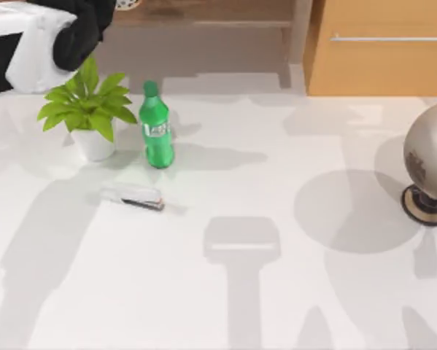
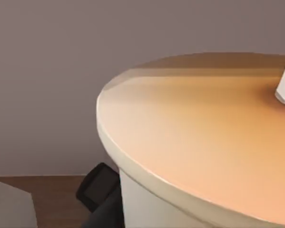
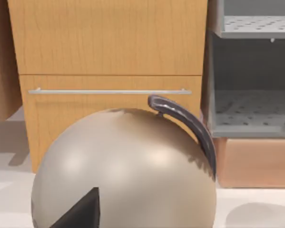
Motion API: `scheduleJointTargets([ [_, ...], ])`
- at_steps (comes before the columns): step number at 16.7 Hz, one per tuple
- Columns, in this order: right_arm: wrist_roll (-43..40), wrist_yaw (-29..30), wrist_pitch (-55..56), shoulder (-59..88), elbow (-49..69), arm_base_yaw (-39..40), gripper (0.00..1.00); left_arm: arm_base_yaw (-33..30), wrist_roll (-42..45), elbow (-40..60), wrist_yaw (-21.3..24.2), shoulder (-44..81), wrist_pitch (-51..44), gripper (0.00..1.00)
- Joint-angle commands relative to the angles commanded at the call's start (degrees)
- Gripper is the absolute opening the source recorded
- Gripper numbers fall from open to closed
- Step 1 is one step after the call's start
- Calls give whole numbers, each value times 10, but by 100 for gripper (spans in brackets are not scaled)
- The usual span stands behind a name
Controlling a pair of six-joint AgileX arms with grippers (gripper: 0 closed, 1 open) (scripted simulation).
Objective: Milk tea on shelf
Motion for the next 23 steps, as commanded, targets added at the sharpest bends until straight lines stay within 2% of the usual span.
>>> scheduleJointTargets([
  [7, 0, 0, 0, 0, 0, 0, 100, 3, 2, 5, -1, 1, -4, 0],
  [10, 0, 0, 0, 0, 0, 0, 100, 4, 32, -7, 2, -14, -24, 0],
  [17, 0, 0, 0, 0, 0, 0, 100, -19, 225, -37, 36, -52, -138, 0],
  [23, 0, 0, 0, 0, 0, 0, 100, -49, 365, 1, 71, -40, -207, 0],
])
